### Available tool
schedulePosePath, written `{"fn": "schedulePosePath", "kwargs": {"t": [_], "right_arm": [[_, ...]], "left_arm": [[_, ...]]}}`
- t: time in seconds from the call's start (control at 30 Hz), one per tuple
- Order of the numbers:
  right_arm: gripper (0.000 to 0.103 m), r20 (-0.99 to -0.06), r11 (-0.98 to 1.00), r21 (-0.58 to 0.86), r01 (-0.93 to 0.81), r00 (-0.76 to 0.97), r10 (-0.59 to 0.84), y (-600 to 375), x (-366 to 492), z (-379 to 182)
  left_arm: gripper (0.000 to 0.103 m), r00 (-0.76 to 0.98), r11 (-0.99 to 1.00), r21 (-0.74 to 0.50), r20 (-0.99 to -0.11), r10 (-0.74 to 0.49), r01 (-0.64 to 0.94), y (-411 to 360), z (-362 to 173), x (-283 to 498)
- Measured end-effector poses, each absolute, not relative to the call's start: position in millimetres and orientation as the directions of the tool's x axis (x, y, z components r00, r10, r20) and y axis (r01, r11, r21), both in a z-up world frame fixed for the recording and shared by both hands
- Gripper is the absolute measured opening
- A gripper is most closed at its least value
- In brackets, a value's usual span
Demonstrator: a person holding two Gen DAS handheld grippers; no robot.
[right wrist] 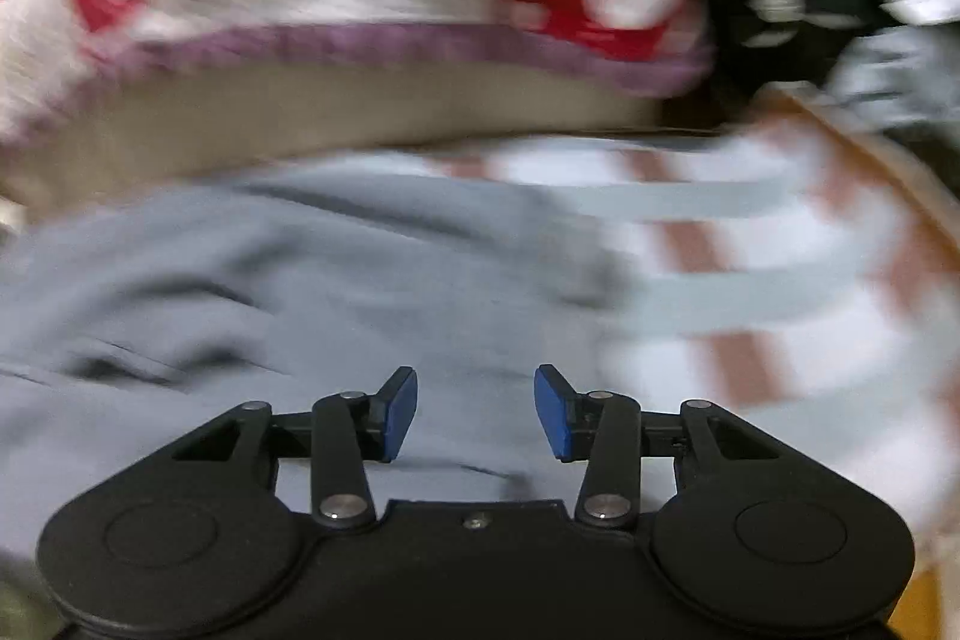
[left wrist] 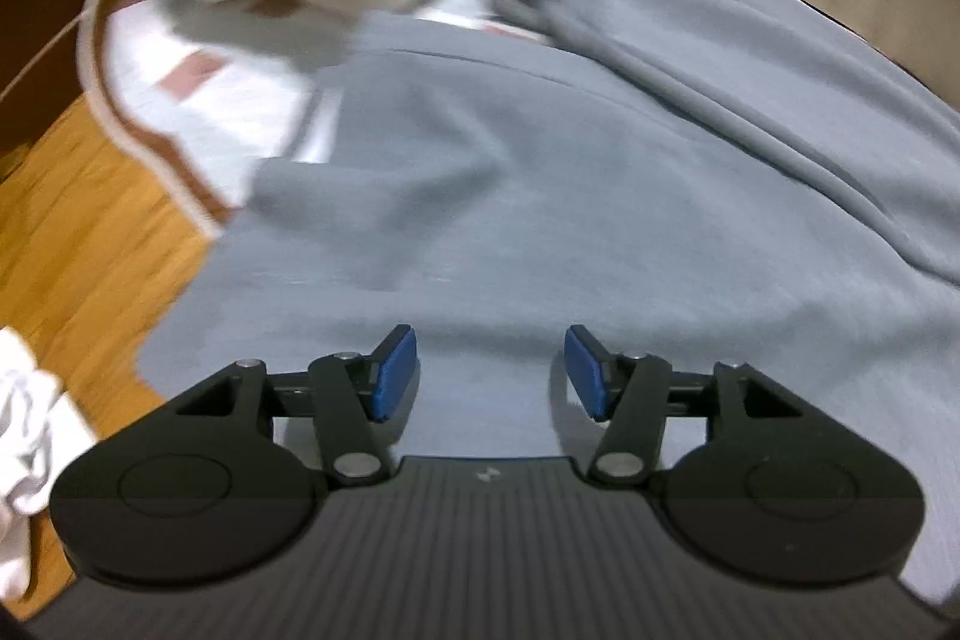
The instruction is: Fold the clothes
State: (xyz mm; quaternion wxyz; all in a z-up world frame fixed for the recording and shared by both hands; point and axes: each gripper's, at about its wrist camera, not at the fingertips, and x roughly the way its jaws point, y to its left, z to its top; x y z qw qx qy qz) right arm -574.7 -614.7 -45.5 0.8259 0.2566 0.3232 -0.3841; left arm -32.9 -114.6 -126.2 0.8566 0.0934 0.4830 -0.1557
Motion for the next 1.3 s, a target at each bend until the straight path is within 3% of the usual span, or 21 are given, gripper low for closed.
{"fn": "schedulePosePath", "kwargs": {"t": [0.07,0.23,0.47,0.53,0.63,0.73,0.8,0.97,1.03,1.07,1.17,1.27,1.3], "right_arm": [[0.049,-0.725,0.637,0.253,0.728,0.579,-0.373,-618.9,-544.2,-54.7],[0.049,-0.738,0.803,0.221,0.553,0.633,-0.232,-602.3,-452.9,-80.1],[0.049,-0.736,0.835,0.372,0.404,0.677,0.0,-589.0,-367.1,-111.9],[0.049,-0.741,0.845,0.376,0.38,0.671,0.028,-578.7,-350.5,-120.0],[0.049,-0.76,0.855,0.37,0.364,0.648,0.053,-569.3,-332.4,-133.9],[0.049,-0.778,0.856,0.376,0.355,0.623,0.083,-558.1,-321.4,-145.0],[0.049,-0.776,0.85,0.407,0.334,0.617,0.129,-552.8,-322.1,-148.5],[0.05,-0.76,0.841,0.49,0.23,0.585,0.284,-533.7,-333.8,-151.2],[0.053,-0.78,0.856,0.474,0.206,0.55,0.299,-524.1,-340.5,-151.1],[0.053,-0.794,0.873,0.45,0.189,0.533,0.293,-517.4,-343.4,-150.5],[0.054,-0.813,0.887,0.43,0.171,0.501,0.298,-506.6,-347.6,-150.7],[0.054,-0.816,0.883,0.436,0.175,0.49,0.306,-502.2,-352.6,-149.1],[0.054,-0.814,0.88,0.444,0.17,0.487,0.317,-500.4,-354.3,-147.1]], "left_arm": [[0.054,0.514,0.951,0.026,-0.846,-0.144,0.309,-101.8,-122.4,-30.2],[0.059,0.57,0.98,0.062,-0.82,-0.057,0.188,-63.5,-113.0,-27.4],[0.062,0.559,0.998,0.068,-0.828,0.046,0.019,6.4,-116.4,-36.5],[0.063,0.533,1.0,0.01,-0.846,0.023,-0.026,24.8,-123.7,-38.6],[0.063,0.48,0.953,-0.278,-0.857,-0.188,-0.123,57.1,-141.3,-38.6],[0.063,0.477,0.802,-0.552,-0.782,-0.402,-0.228,79.8,-160.5,-38.0],[0.063,0.495,0.735,-0.633,-0.733,-0.467,-0.244,82.3,-168.6,-35.6],[0.063,0.488,0.797,-0.596,-0.727,-0.483,-0.098,56.9,-174.2,-8.8],[0.054,0.497,0.83,-0.556,-0.733,-0.465,-0.043,43.9,-171.0,-0.5],[0.008,0.504,0.862,-0.507,-0.745,-0.438,0.0,35.4,-166.7,3.2],[0.003,0.586,0.931,-0.345,-0.731,-0.349,0.123,13.3,-138.8,2.9],[0.003,0.713,0.947,-0.254,-0.626,-0.318,0.198,6.0,-84.4,-27.4],[0.003,0.704,0.949,-0.259,-0.641,-0.308,0.179,10.3,-88.0,-29.7]]}}
